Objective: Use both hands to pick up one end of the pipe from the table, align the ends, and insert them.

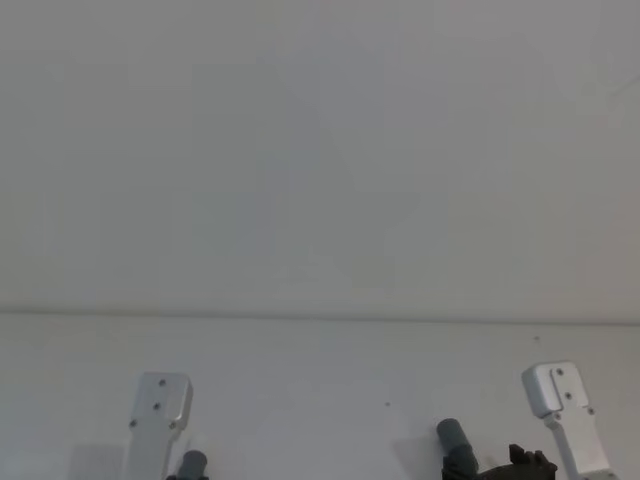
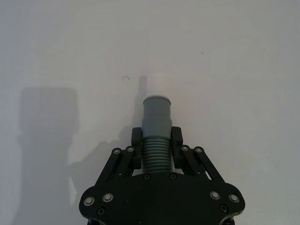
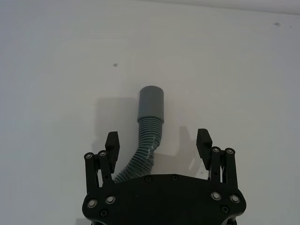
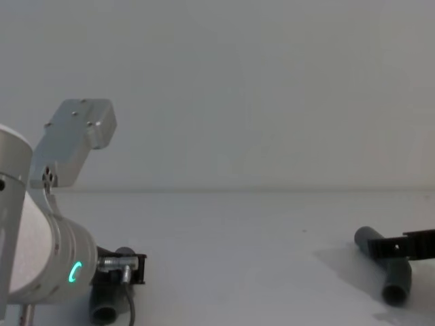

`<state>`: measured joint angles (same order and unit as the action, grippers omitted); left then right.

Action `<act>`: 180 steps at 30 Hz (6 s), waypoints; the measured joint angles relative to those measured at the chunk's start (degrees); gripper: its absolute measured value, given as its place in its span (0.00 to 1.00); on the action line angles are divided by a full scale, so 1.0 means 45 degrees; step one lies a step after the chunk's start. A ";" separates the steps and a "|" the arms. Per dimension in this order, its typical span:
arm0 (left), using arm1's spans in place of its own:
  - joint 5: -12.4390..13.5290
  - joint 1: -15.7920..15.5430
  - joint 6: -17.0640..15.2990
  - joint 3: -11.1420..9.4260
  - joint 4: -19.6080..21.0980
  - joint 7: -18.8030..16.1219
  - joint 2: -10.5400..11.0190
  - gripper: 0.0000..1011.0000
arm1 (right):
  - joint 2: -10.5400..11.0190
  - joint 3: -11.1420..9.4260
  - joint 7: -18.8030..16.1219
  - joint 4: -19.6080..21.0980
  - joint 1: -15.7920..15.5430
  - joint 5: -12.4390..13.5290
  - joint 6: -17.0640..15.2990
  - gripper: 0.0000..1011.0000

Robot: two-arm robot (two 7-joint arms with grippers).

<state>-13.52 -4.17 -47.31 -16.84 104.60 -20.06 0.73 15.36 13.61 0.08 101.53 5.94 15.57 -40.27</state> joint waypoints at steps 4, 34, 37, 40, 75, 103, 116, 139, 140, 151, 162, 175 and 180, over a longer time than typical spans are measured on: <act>0.0001 0.0000 0.0000 0.0000 0.0000 0.0000 0.0000 0.32 | -0.0035 0.0068 0.0125 -0.0022 0.0000 -0.0172 -0.0092 0.99; 0.0001 0.0000 0.0000 0.0000 0.0000 0.0000 -0.0001 0.32 | -0.0328 0.0386 0.0173 -0.0544 0.0415 -0.0741 -0.0705 0.99; 0.0000 0.0000 0.0000 0.0000 0.0000 0.0000 0.0000 0.32 | -0.0363 0.0386 0.0141 -0.0631 0.0438 -0.0763 -0.0760 0.99; 0.0000 0.0001 0.0000 0.0000 0.0000 0.0000 -0.0001 0.32 | -0.0380 0.0382 0.0132 -0.0666 0.0450 -0.0773 -0.0779 0.99; 0.0000 0.0000 -0.0001 0.0000 -0.0002 0.0000 0.0000 0.32 | -0.0470 0.0335 0.0028 -0.0870 0.0504 -0.0840 -0.0854 0.19; 0.0140 -0.0128 -0.0138 -0.0236 0.0158 0.0349 0.0393 0.32 | -0.0414 0.0346 -0.0089 -0.0860 0.0495 -0.0834 -0.0877 0.18; 0.0348 -0.0387 -0.0473 -0.0803 0.1145 0.1735 0.1974 0.32 | 0.0664 0.0614 -0.1252 -0.0331 0.0063 -0.0897 -0.0202 0.18; 0.0075 -0.0256 0.0699 -0.0874 0.2551 0.4922 0.4963 0.32 | 0.3074 0.0230 -0.3114 0.1347 -0.1851 -0.1448 0.4107 0.16; 0.0060 -0.0255 0.0747 -0.0864 0.2569 0.4999 0.5043 0.32 | 0.3130 0.0209 -0.3155 0.1381 -0.1903 -0.1477 0.4278 0.16; -0.0278 -0.0422 0.1633 -0.0778 0.2736 0.6752 0.6134 0.32 | 0.3793 0.0026 -0.3564 0.1654 -0.2558 -0.1974 0.6086 0.16; -0.0396 -0.0894 0.2185 -0.0964 0.2738 0.8260 0.6932 0.32 | 0.4152 0.0049 -0.3765 0.1522 -0.2828 -0.2614 0.7520 0.16; -0.0622 -0.1608 0.2810 -0.1298 0.2439 0.9913 0.7671 0.32 | 0.4420 0.0242 -0.3936 0.0983 -0.2827 -0.3477 0.9260 0.16; -0.0775 -0.1887 0.3089 -0.1433 0.2268 1.0509 0.7919 0.32 | 0.4557 0.0318 -0.4107 0.0757 -0.2740 -0.3710 0.9933 0.16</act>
<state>-17.00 -12.66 -33.41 -23.28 114.81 27.23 36.37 35.87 15.04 -18.40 104.94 -6.39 -1.12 4.43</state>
